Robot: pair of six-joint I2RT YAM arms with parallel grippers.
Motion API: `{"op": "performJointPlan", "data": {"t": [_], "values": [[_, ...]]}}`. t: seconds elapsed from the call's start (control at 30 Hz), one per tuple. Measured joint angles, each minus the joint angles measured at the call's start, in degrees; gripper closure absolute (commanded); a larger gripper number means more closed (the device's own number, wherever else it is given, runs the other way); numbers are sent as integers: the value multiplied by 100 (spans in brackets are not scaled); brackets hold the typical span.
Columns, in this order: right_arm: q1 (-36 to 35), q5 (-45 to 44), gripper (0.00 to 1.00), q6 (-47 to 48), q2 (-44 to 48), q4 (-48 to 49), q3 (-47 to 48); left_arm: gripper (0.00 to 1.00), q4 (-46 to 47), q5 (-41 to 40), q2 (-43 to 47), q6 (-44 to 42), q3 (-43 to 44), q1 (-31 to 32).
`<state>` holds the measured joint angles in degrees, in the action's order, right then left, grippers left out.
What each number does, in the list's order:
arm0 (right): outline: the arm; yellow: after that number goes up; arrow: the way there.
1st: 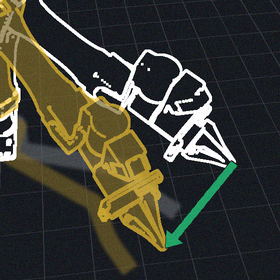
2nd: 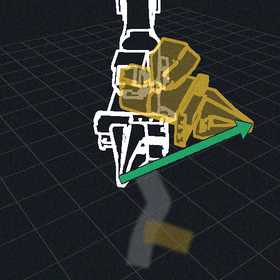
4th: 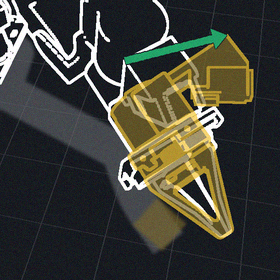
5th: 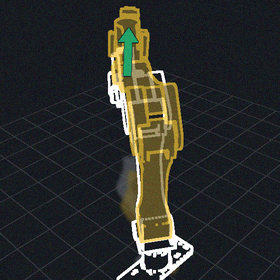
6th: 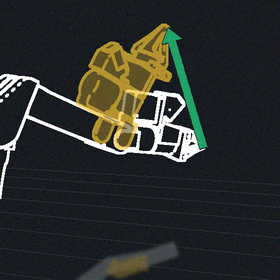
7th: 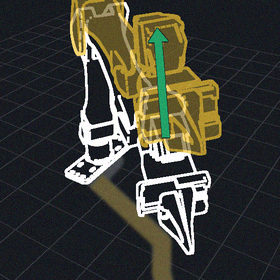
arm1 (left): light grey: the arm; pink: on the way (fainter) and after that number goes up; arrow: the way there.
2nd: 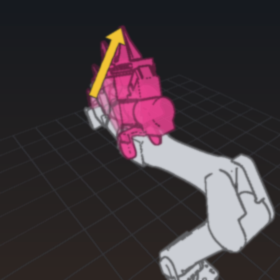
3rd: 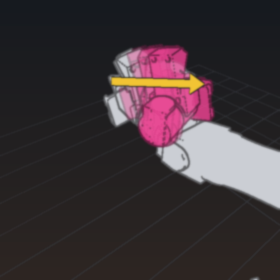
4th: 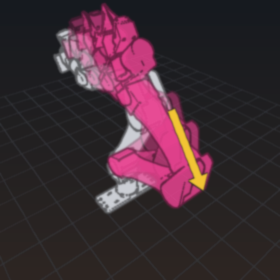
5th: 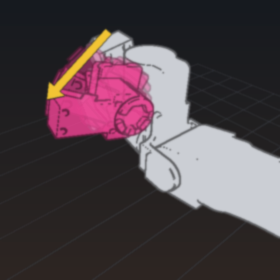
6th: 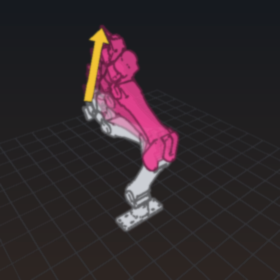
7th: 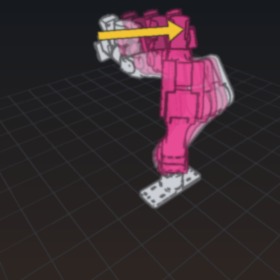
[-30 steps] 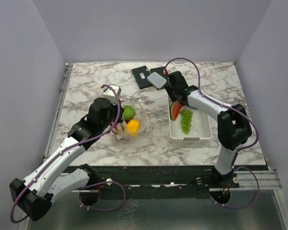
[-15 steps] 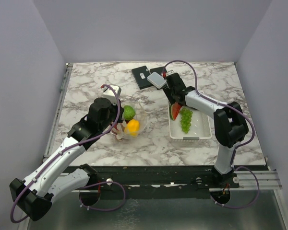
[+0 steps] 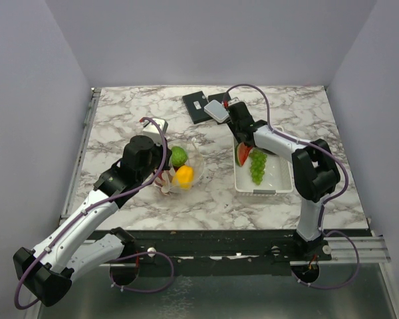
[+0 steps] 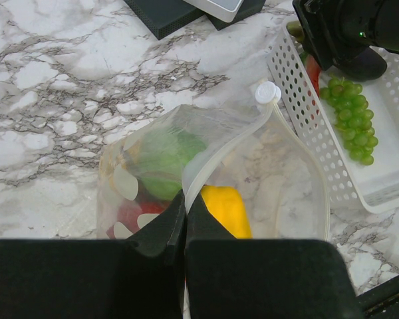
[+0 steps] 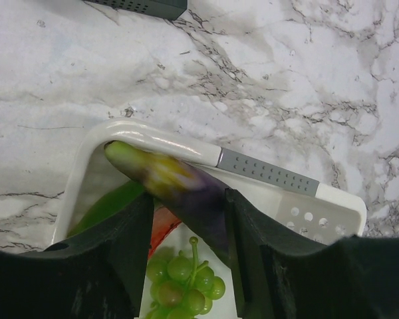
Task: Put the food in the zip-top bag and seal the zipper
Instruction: Pick up the fake vegetable from the bin.
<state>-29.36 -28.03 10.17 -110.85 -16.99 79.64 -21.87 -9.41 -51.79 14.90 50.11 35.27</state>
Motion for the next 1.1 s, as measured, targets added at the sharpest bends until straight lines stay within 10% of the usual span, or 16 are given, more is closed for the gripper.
{"op": "performJointPlan", "data": {"t": [0.43,0.77,1.1], "values": [[-26,-188,39,90,-114,120,0,100,-2,0,0,2,0,0],[-26,-328,74,225,-273,164,2,100,-2,0,0,0,0,0],[-59,-498,85,186,-13,190,-4,100,-2,0,0,0,0,0]]}}
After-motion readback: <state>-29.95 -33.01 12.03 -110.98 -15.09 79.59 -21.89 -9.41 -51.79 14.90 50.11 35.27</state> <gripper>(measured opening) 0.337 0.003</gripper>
